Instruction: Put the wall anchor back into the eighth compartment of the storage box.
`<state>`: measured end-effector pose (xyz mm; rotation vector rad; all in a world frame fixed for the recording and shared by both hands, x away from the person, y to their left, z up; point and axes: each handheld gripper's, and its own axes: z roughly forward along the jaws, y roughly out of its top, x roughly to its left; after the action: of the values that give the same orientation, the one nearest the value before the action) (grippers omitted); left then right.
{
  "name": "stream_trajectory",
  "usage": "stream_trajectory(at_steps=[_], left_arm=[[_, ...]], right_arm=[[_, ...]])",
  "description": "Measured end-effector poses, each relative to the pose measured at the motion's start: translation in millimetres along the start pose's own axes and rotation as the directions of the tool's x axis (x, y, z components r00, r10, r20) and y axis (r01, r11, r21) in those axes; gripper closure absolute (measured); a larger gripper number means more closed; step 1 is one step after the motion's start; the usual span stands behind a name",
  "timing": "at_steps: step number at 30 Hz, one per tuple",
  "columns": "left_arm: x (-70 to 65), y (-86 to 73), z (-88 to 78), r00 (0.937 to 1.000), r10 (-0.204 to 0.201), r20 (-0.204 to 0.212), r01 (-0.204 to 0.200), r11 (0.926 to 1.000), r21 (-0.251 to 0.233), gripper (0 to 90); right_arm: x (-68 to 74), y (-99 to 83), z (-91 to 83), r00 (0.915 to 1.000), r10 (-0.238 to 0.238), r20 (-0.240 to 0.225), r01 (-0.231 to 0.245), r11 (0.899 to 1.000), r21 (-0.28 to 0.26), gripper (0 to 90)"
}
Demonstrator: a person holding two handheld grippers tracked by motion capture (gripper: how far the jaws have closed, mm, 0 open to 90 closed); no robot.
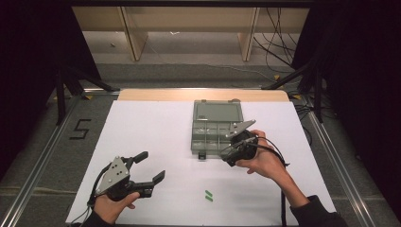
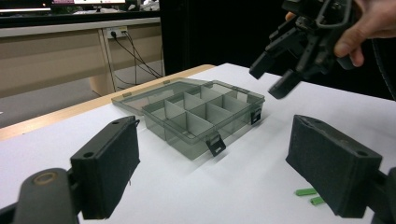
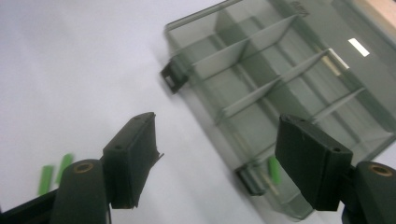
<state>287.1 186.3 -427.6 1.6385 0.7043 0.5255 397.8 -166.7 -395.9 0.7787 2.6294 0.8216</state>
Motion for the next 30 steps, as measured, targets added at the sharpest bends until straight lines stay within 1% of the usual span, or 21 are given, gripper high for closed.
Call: stream_trajectory(at_steps=[3,5,7,8,10,11,12,14,15,16,17,18,20,21,23,24,25,26,28,30], left_arm=[[0.1,0.2,-0.2,1.0,0.0,-0.001,0.0,1.0,-0.001,16.0],[0.1,0.1,-0.2,1.0,0.004,0.001,-0.004,1.0,-0.001,16.0],[0.2,0.1,-0.2,1.0,0.001,0.0,-0.001,1.0,-0.001,16.0],[0.2,0.2,-0.2,1.0,0.0,-0.001,0.0,1.0,-0.002,16.0],[0.1,0.1,-0.1,1.0,0.001,0.0,-0.001,1.0,-0.001,16.0],[0.2,0.0,0.0,1.0,0.003,0.001,-0.003,1.0,0.0,16.0],[0.1,0.0,-0.1,1.0,0.0,0.0,0.0,1.0,0.0,16.0],[0.1,0.2,-0.1,1.0,0.002,-0.001,-0.002,1.0,-0.002,16.0],[0.0,0.1,-0.1,1.0,0.004,0.0,-0.004,1.0,-0.001,16.0],[0.2,0.1,0.0,1.0,0.007,0.001,-0.007,1.0,-0.001,16.0],[-0.1,0.0,-0.1,1.0,0.001,0.0,-0.001,1.0,-0.001,16.0],[0.1,0.2,-0.1,1.0,0.004,0.0,-0.004,1.0,-0.003,16.0],[0.0,0.2,-0.1,1.0,0.003,0.0,-0.003,1.0,-0.002,16.0],[0.0,0.0,-0.1,1.0,0.002,0.0,-0.002,1.0,-0.001,16.0],[0.1,0.3,-0.3,1.0,0.003,-0.001,-0.003,1.0,-0.003,16.0],[0.1,0.3,-0.2,1.0,0.004,0.0,-0.004,1.0,-0.003,16.0],[0.1,0.2,-0.1,1.0,0.004,0.0,-0.004,1.0,-0.002,16.0],[0.1,0.1,0.0,1.0,0.005,0.0,-0.005,1.0,-0.002,16.0],[0.0,0.2,-0.1,1.0,0.003,0.0,-0.003,1.0,-0.002,16.0],[0.0,0.3,-0.2,1.0,0.004,0.001,-0.004,1.0,-0.004,16.0]], right_arm=[[9.4,-1.6,1.9,0.9998,-0.02,-0.008,0.02,1.0,-0.002,30.3],[14.7,-2.4,3.6,0.9995,-0.024,-0.02,0.024,1.0,0.008,30.3],[19.9,-2.8,5.8,0.9987,-0.04,-0.032,0.041,0.999,0.021,30.3],[21.3,-3.2,6.8,0.9983,-0.05,-0.032,0.05,0.999,0.017,30.3],[25.9,-3.0,8.0,0.9981,-0.046,-0.042,0.047,0.999,0.026,30.3],[27.3,-3.3,9.4,0.997,-0.065,-0.04,0.066,0.997,0.026,30.3],[29.7,-2.8,9.8,0.9971,-0.057,-0.05,0.058,0.998,0.032,30.2],[32.8,-3.1,11.8,0.9955,-0.074,-0.06,0.076,0.997,0.029,30.2],[34.4,-3.0,12.1,0.9958,-0.068,-0.062,0.07,0.997,0.034,30.2],[35.3,-3.1,12.9,0.9952,-0.074,-0.065,0.076,0.996,0.036,30.2],[37.2,-3.2,13.3,0.9952,-0.071,-0.068,0.073,0.997,0.039,29.9],[38.0,-3.2,13.8,0.9944,-0.081,-0.067,0.084,0.996,0.037,29.7],[40.7,-3.1,14.4,0.9938,-0.082,-0.075,0.086,0.995,0.046,29.6],[41.7,-3.0,14.8,0.9928,-0.082,-0.087,0.086,0.995,0.045,29.6],[44.2,-3.1,16.3,0.9922,-0.093,-0.084,0.096,0.994,0.043,29.6],[45.4,-3.0,17.0,0.9915,-0.09,-0.094,0.095,0.995,0.044,29.6],[46.7,-3.1,17.1,0.9917,-0.094,-0.087,0.099,0.994,0.048,29.7],[47.3,-3.0,17.1,0.9902,-0.096,-0.102,0.102,0.993,0.057,29.6],[49.6,-3.3,18.6,0.9888,-0.095,-0.115,0.102,0.993,0.061,29.6],[51.6,-3.8,20.2,0.9871,-0.105,-0.121,0.113,0.991,0.066,29.7]])
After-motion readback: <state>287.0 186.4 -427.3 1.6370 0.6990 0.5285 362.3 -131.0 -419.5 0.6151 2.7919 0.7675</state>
